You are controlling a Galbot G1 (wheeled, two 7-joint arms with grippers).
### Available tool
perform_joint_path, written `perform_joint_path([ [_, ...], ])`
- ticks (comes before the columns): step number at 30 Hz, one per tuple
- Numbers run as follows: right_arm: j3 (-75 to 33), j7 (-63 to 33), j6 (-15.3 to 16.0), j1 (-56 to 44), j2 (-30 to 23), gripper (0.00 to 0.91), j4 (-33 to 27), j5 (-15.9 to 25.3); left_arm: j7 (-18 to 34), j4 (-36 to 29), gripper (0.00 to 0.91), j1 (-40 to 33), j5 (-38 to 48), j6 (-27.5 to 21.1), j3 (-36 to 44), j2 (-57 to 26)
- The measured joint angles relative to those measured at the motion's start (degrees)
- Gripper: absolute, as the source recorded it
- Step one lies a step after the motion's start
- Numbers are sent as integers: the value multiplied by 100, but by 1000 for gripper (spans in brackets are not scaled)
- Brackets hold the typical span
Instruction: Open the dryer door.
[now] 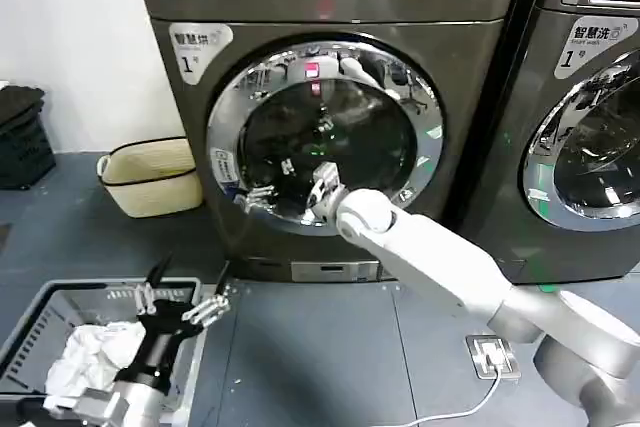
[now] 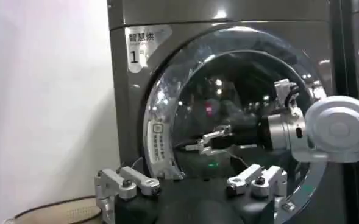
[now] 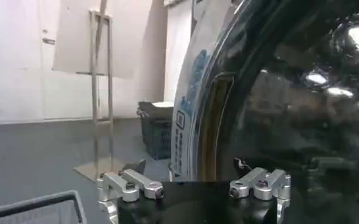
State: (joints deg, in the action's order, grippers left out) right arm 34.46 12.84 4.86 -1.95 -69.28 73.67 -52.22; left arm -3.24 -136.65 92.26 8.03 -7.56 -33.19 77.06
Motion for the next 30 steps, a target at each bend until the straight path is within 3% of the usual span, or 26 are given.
perform_joint_path([
  [30, 97, 721, -122, 245, -546, 907, -733, 199, -6, -28, 907, 41, 55, 22, -69, 8],
])
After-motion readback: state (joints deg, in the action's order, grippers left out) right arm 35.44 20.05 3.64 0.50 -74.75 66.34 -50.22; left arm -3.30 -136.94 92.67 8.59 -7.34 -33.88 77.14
